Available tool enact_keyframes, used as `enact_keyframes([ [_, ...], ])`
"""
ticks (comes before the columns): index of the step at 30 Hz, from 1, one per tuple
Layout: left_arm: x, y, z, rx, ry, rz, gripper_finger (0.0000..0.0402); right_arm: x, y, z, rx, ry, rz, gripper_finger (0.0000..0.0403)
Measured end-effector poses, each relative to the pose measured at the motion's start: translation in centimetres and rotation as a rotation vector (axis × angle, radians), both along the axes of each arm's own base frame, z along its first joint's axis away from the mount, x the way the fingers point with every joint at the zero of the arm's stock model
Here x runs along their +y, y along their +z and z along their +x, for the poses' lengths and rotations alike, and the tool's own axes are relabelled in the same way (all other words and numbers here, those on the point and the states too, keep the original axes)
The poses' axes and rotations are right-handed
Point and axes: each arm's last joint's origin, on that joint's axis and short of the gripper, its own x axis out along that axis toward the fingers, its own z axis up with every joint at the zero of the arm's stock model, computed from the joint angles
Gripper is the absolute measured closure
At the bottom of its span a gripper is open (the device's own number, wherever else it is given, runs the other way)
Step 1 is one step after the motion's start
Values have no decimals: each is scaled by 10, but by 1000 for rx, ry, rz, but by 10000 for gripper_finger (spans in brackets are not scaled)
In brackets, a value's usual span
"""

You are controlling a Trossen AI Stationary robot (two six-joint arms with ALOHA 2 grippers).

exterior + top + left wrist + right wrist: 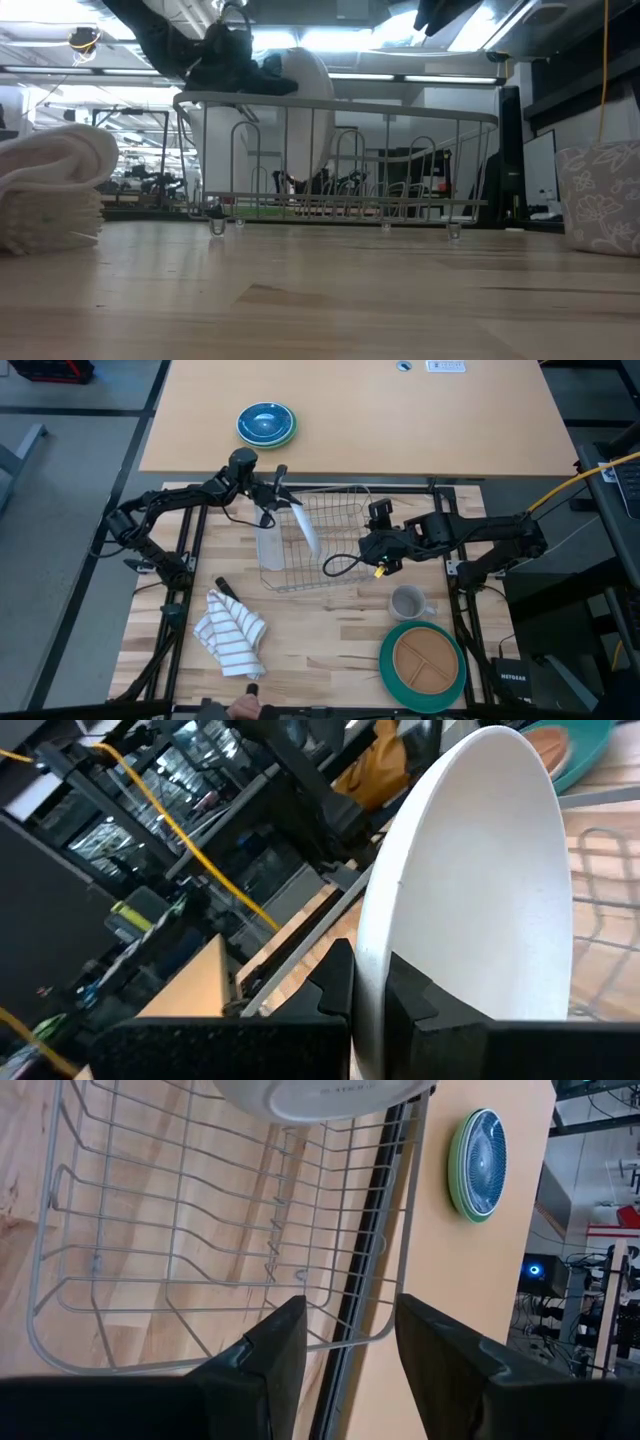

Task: Sort dishes
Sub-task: Put the white plate in the dish rack

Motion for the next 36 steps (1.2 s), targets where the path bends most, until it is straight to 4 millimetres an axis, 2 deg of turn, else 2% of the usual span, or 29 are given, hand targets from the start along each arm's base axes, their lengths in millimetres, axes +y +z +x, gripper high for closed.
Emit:
enact_keyframes([
  [18, 0, 8, 0, -97, -78, 110, 399, 1, 3, 5, -65, 0, 9, 244],
  [27, 0, 7, 0, -101, -79, 129, 399, 2, 3, 6, -74, 13, 33, 244],
  [33, 1, -2, 6, -81, -88, 108, 399, 2, 3, 7, -78, 13, 34, 244],
  [36, 0, 11, 14, -105, -101, 120, 399, 2, 3, 7, -78, 13, 34, 244],
])
